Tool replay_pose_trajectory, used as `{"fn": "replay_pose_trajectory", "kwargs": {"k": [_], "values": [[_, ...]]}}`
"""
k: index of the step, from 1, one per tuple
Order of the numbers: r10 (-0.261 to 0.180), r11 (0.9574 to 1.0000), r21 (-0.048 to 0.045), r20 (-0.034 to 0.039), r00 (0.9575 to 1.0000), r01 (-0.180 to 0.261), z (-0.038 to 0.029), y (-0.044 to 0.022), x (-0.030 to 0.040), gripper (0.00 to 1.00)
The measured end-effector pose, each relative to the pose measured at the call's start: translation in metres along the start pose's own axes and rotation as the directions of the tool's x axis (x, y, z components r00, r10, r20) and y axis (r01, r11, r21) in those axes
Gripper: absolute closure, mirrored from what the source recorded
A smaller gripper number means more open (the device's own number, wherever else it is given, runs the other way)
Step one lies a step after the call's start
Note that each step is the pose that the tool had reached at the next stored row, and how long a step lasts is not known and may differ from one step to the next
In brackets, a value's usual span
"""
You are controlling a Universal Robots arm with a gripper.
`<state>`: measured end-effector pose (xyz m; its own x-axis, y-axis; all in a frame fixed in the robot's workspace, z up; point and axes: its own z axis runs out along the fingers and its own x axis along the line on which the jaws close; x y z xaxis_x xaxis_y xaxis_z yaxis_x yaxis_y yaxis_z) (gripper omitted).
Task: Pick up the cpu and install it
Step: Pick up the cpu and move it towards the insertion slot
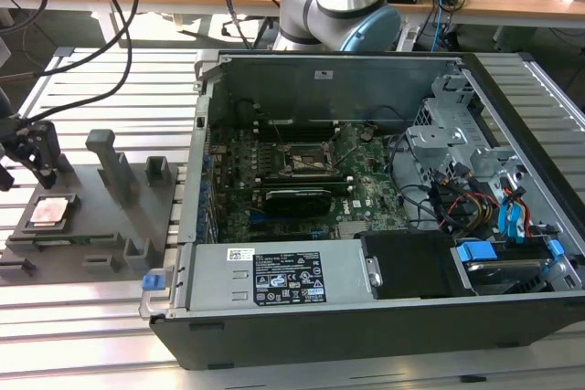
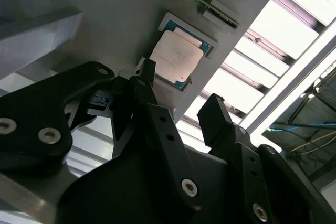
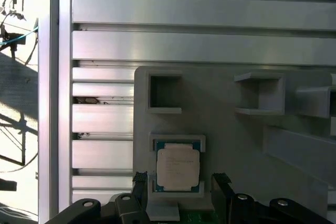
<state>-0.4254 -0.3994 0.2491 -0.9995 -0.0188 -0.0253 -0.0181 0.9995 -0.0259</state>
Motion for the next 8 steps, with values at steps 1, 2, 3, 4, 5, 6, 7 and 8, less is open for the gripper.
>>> {"fn": "replay_pose_trajectory", "kwargs": {"k": [1,2,3,4,5,6,7,8], "values": [[0.0,1.0,0.0,0.0,1.0,0.0,0.0006,0.0,0.0,0.4],[0.0,1.0,0.0,0.0,1.0,0.0,0.0009,0.0,0.0,0.4],[0.0,1.0,0.0,0.0,1.0,0.0,0.0012,0.0,0.0,0.4],[0.0,1.0,-0.0001,0.0001,1.0,0.0,0.0016,0.0,0.0,0.4],[0.0,1.0,-0.0001,0.0001,1.0,0.0,0.002,0.0,0.0,0.4],[0.0,1.0,0.0,0.0,1.0,0.0,0.0024,0.0,0.0,0.4],[0.0,1.0,0.0,0.0,1.0,0.0,0.0027,0.0,0.0001,0.4],[0.0,1.0,0.0,0.0,1.0,0.0,0.0033,0.0,0.0001,0.4]]}}
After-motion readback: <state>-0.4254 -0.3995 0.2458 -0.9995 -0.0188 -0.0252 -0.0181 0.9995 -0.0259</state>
